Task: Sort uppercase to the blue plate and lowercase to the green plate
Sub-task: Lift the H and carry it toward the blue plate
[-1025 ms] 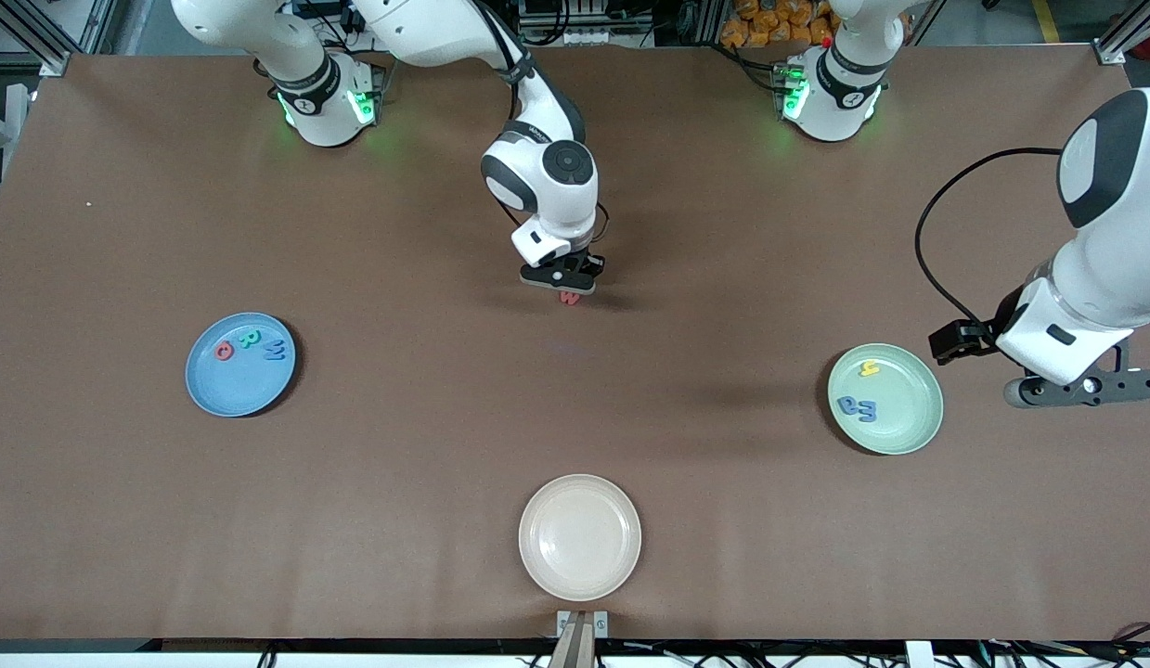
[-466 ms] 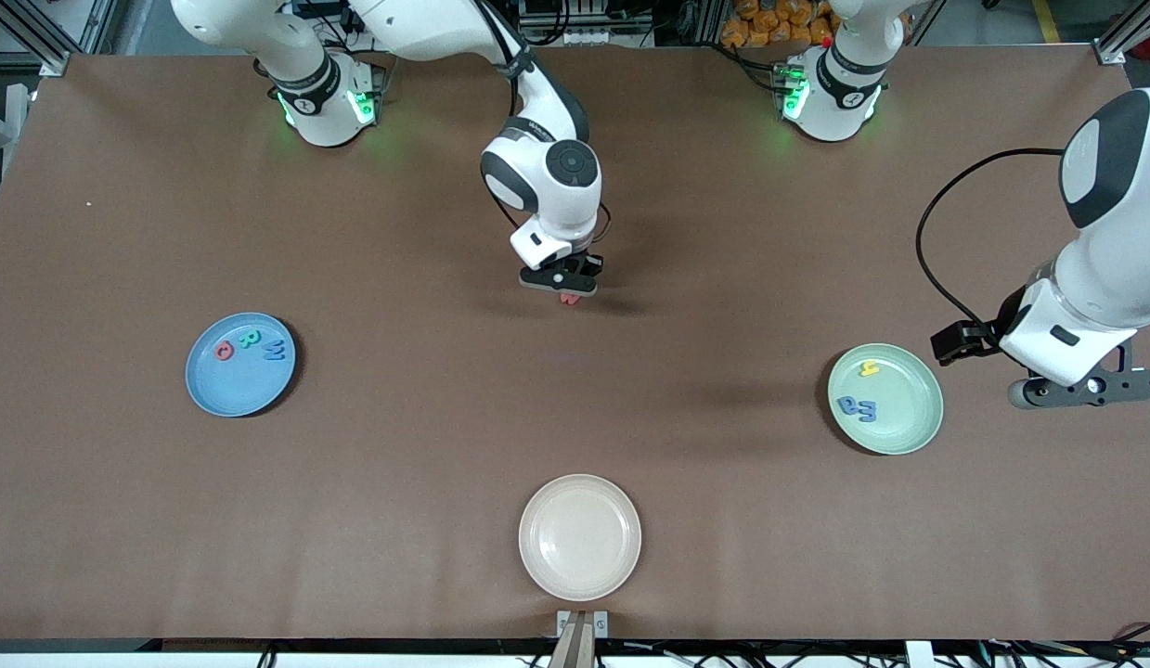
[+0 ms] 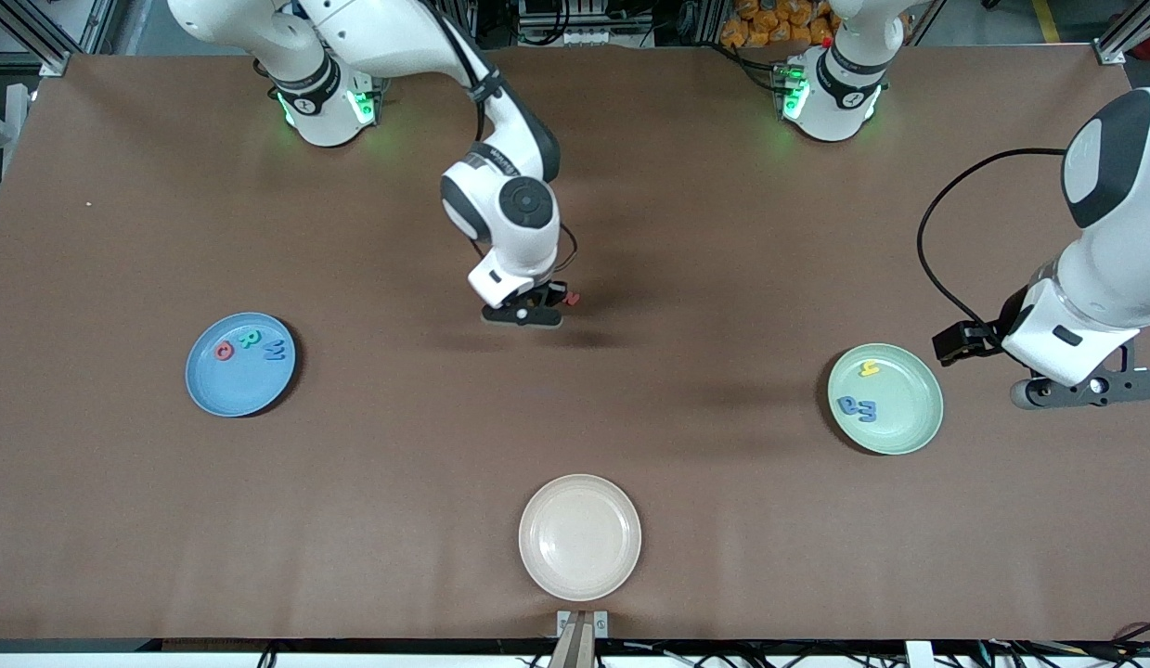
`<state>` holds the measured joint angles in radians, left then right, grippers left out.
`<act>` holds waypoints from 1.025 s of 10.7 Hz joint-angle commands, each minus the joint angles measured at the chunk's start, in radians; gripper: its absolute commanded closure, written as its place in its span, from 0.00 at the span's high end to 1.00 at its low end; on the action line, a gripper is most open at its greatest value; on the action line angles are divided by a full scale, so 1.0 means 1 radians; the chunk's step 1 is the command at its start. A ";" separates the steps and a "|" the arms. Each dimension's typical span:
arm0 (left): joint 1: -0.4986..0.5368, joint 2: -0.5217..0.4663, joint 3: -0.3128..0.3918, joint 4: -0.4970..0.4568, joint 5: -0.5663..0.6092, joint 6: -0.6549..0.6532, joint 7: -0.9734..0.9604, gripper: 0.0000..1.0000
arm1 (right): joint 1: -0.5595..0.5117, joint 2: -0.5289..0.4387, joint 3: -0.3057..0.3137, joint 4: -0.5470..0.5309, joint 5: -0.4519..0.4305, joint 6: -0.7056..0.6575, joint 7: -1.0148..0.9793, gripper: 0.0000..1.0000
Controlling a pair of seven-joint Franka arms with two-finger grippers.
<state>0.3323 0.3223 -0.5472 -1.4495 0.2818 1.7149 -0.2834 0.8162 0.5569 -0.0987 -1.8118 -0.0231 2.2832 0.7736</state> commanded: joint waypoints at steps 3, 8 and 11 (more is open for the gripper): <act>0.004 -0.017 0.000 0.004 -0.009 -0.012 -0.007 1.00 | -0.179 -0.046 0.013 -0.041 -0.004 -0.028 -0.294 0.27; 0.007 -0.029 0.000 0.006 -0.009 -0.029 -0.007 1.00 | -0.359 -0.086 0.004 -0.070 -0.006 -0.028 -0.635 0.28; 0.008 -0.031 0.000 0.008 -0.010 -0.031 -0.007 1.00 | -0.399 -0.106 -0.056 -0.089 -0.006 -0.025 -0.801 0.28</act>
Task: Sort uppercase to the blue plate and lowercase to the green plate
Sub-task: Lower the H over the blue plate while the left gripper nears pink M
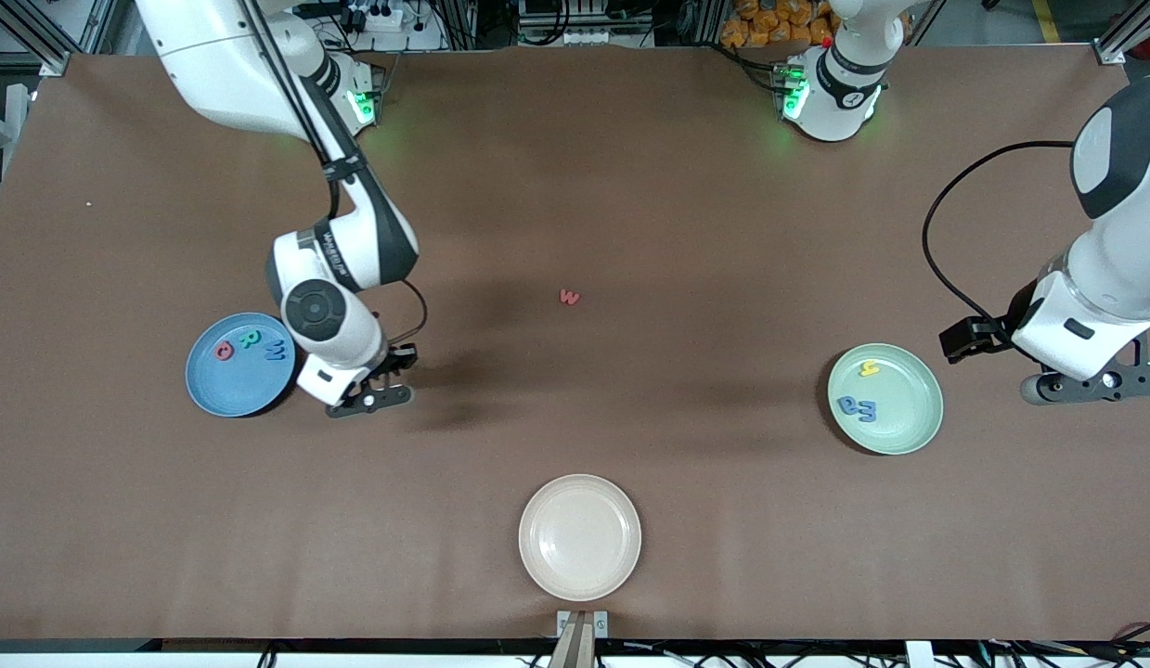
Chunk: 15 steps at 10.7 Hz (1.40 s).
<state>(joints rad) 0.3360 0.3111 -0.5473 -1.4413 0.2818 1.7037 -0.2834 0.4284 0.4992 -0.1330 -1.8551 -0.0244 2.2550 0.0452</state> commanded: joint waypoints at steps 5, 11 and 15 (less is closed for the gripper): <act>0.005 -0.033 -0.006 0.001 -0.048 -0.074 -0.005 1.00 | -0.080 -0.137 -0.108 -0.188 -0.005 0.081 -0.328 0.28; -0.012 -0.052 -0.020 0.006 -0.182 -0.079 0.073 1.00 | -0.215 -0.107 -0.178 -0.205 0.011 0.201 -0.663 0.28; -0.087 -0.009 -0.103 -0.030 -0.181 -0.018 -0.024 1.00 | -0.240 -0.030 -0.180 -0.200 0.283 0.248 -0.876 0.28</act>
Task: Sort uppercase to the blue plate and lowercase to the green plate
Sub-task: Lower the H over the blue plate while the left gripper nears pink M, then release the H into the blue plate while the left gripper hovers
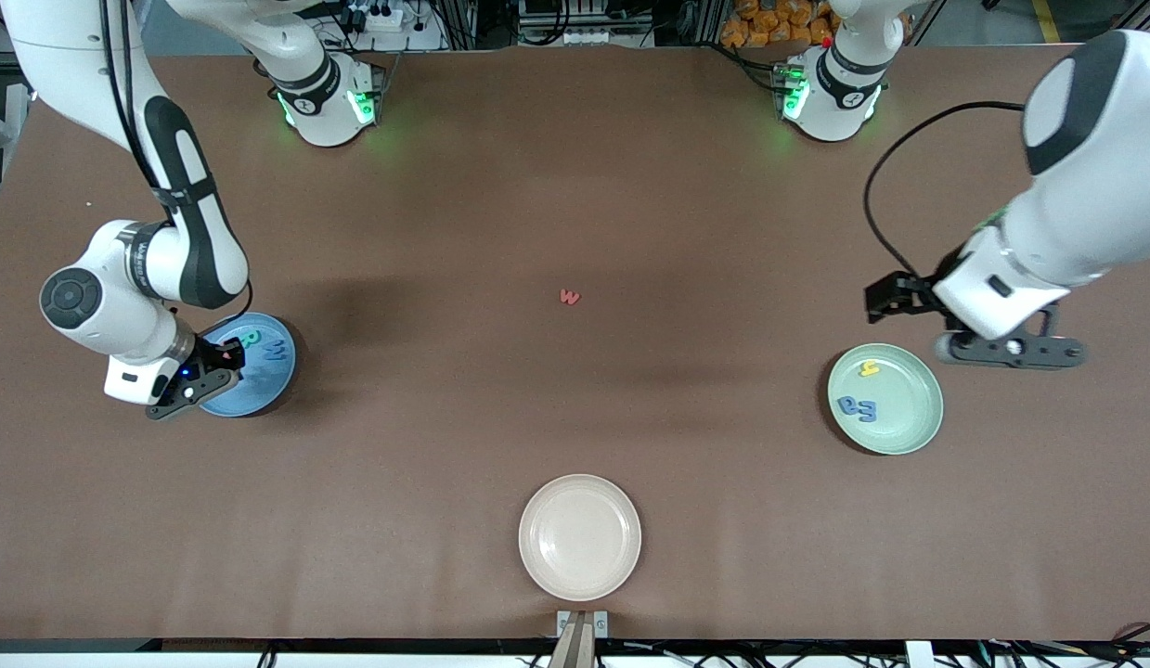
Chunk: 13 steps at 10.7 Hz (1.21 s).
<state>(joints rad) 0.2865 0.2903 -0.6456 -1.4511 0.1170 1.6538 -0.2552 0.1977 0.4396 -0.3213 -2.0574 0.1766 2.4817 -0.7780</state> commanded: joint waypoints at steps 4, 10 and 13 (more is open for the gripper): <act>-0.155 0.058 -0.008 -0.155 -0.017 0.236 -0.208 1.00 | -0.010 0.059 0.010 0.014 0.089 0.059 -0.070 0.29; -0.383 0.185 0.000 -0.192 0.163 0.301 -0.508 1.00 | -0.027 0.068 0.010 0.013 0.090 0.057 -0.099 0.50; -0.454 0.222 0.000 -0.184 0.190 0.346 -0.587 1.00 | -0.024 0.067 0.010 0.014 0.090 0.049 -0.096 0.75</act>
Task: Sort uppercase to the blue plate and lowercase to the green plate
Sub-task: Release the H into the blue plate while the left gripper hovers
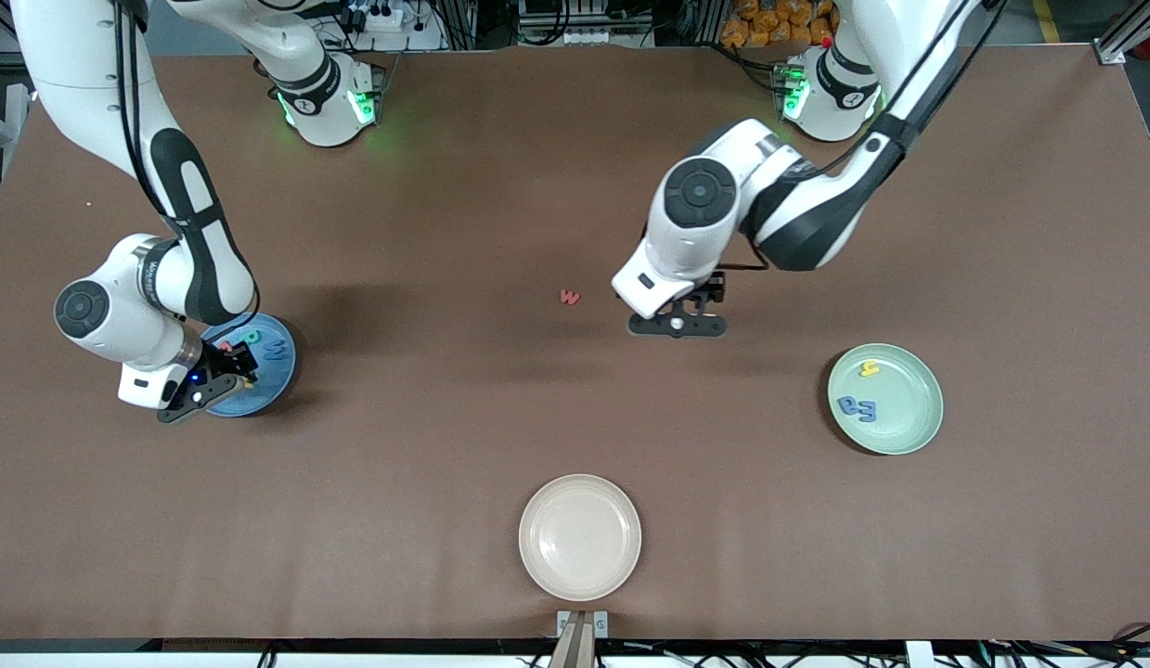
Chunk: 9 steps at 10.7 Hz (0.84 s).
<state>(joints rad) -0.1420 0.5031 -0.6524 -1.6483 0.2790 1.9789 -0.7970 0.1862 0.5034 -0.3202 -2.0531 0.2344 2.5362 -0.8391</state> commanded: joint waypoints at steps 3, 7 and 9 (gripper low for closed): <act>-0.065 0.028 0.008 0.015 0.028 0.057 -0.091 1.00 | -0.004 -0.016 0.010 0.013 0.032 -0.022 0.017 0.75; -0.071 0.064 0.008 0.016 0.032 0.122 -0.093 1.00 | 0.010 -0.075 0.015 0.079 0.010 -0.233 0.211 0.75; -0.067 0.072 0.008 0.021 0.042 0.126 -0.056 1.00 | 0.010 -0.101 0.018 0.140 -0.038 -0.354 0.302 0.78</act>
<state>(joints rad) -0.2036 0.5593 -0.6455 -1.6475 0.2900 2.0963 -0.8623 0.2006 0.4381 -0.3103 -1.9449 0.2328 2.2586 -0.6128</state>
